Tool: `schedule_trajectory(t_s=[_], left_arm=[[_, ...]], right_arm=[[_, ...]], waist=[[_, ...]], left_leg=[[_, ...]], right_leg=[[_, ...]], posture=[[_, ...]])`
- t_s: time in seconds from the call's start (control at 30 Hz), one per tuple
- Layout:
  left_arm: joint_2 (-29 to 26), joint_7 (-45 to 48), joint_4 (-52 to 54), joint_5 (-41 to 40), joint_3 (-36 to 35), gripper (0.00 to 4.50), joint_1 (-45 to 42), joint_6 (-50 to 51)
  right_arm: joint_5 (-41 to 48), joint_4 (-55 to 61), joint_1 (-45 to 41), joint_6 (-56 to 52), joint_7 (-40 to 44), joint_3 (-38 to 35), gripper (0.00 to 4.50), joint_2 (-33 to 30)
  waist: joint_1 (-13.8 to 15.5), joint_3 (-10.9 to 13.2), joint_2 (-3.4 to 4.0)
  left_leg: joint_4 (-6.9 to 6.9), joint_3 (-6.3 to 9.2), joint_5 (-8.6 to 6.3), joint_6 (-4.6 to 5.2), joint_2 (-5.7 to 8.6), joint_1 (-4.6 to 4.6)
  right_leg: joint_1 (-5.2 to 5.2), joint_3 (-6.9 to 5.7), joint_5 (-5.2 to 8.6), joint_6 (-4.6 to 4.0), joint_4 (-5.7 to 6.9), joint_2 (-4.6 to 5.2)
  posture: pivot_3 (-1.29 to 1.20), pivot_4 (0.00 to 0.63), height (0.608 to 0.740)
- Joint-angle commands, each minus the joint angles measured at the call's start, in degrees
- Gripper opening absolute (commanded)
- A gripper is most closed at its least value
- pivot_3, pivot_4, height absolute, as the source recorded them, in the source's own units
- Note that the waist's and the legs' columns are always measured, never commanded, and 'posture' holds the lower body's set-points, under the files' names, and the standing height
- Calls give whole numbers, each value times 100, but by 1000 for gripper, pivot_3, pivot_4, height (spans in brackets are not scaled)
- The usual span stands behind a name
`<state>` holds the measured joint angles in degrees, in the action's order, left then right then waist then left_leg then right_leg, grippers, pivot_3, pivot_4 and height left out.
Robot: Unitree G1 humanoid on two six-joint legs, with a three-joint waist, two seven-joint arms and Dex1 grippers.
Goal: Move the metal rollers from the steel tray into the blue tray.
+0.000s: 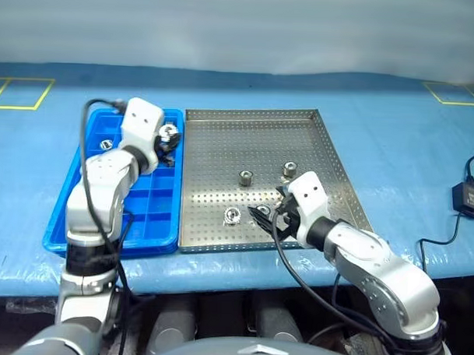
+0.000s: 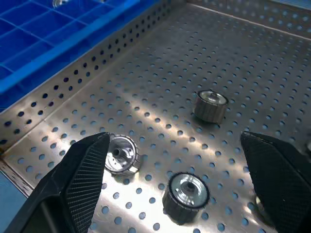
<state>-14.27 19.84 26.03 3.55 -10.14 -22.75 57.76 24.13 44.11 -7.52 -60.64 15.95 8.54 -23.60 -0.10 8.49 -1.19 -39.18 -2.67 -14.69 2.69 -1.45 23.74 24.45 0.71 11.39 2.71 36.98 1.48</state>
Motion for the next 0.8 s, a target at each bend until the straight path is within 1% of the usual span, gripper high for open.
schedule_trajectory(t_s=[0.03,0.13,0.2,0.27,0.33,0.5,0.63,0.73,0.77,0.8], left_arm=[[93,-998,728,565,-222,1681,414,44],[177,-1535,649,821,-286,1681,818,-165],[316,-1765,463,798,-442,1681,975,-351],[390,-1892,215,722,-557,1681,1036,-592],[419,-1995,-76,647,-651,1681,1014,-880],[486,-2095,-875,306,-896,1681,720,-1430],[354,-2082,-1482,240,-798,1681,581,-1546],[354,-2007,-1747,67,-780,1681,535,-1574],[376,-2025,-1773,18,-800,2425,514,-1551],[338,-1979,-1724,1,-733,2704,516,-1482]], right_arm=[[95,-123,-340,99,239,320,4500,67],[-6,-371,-617,450,501,725,4500,89],[-57,-508,-749,738,760,1007,4500,61],[-75,-609,-796,885,874,1121,4500,81],[-121,-684,-819,991,931,1195,4500,88],[-152,-706,-762,1115,1006,1208,4500,110],[-191,-653,-653,1116,948,1184,4500,121],[-197,-587,-562,1089,885,1150,4500,145],[-201,-562,-532,1080,862,1140,4500,140],[-205,-533,-499,1070,839,1123,4500,134]], waist=[[92,1,-3],[233,1,-5],[304,1,-7],[392,1,-8],[465,0,-9],[523,0,-9],[504,0,-10],[483,-1,-9],[470,0,-10],[452,-1,-10]], left_leg=[[1,1,0,-1,1,-2],[0,4,2,-3,1,-8],[1,4,2,-3,3,-7],[0,7,2,-3,6,-4],[1,10,2,-3,7,-2],[1,9,2,-3,7,0],[1,10,1,-2,8,2],[4,9,1,-2,7,2],[4,9,1,-2,7,1],[4,9,1,-2,7,3]], right_leg=[[-3,-1,-6,-8,-1,0],[-5,-5,-8,-15,1,0],[-6,-6,3,-36,-1,3],[-7,-10,0,-48,-4,8],[-6,-14,-1,-51,-6,11],[-5,-18,-1,-55,-6,15],[-4,-21,0,-57,-8,16],[-2,-21,0,-58,-7,16],[-3,-22,0,-59,-7,16],[0,-22,2,-61,-7,16]], posture=[[155,150,740],[198,150,740],[211,150,740],[221,150,740],[223,150,740],[218,150,740],[196,150,740],[171,150,740],[171,150,740],[159,150,740]])
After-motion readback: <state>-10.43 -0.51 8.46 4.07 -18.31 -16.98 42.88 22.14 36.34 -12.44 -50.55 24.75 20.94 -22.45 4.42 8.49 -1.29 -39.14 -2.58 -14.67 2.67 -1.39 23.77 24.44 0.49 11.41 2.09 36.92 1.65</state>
